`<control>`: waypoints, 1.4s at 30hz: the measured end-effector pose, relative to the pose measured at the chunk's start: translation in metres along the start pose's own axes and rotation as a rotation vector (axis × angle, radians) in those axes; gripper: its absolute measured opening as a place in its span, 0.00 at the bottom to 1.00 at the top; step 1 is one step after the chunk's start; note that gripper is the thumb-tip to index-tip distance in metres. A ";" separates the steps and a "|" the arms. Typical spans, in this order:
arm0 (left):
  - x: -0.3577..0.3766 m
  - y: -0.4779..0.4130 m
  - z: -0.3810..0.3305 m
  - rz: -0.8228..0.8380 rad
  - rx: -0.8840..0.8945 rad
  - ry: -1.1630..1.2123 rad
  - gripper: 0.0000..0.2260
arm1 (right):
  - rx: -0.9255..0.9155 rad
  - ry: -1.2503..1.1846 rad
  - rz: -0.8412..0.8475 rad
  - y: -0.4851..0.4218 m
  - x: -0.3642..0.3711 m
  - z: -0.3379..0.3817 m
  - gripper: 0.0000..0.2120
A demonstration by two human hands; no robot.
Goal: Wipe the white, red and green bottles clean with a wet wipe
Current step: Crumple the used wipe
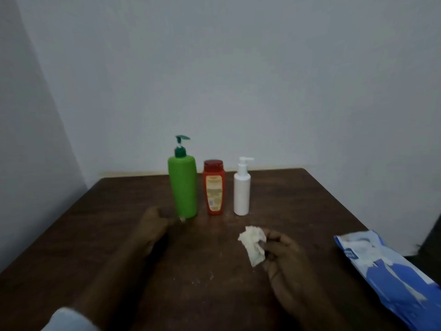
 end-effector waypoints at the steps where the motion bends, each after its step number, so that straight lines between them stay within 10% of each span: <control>1: 0.004 0.019 -0.004 -0.046 -0.024 0.056 0.20 | 0.065 -0.057 -0.010 0.001 -0.007 0.004 0.09; 12: 0.161 0.195 -0.113 0.614 0.245 0.421 0.09 | -0.395 0.051 0.102 0.061 -0.077 0.088 0.08; 27: 0.336 0.300 -0.125 0.402 0.939 -0.028 0.07 | -0.503 0.060 -0.443 0.168 -0.254 0.130 0.06; 32: 0.385 0.322 -0.100 0.806 0.633 0.073 0.07 | -0.492 0.132 -0.621 0.185 -0.312 0.115 0.06; 42: 0.481 0.326 -0.002 0.997 0.319 -0.031 0.07 | -0.222 0.059 -0.752 0.198 -0.391 0.042 0.05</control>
Point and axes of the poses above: each hand's wrist, its own y-axis away from the middle knuckle, its own x-axis out of the palm, z = x × y, the point moved 3 cm from there along -y, towards the middle knuckle, and after that the axes turned 11 degrees about -y, right-handed, at the moved point
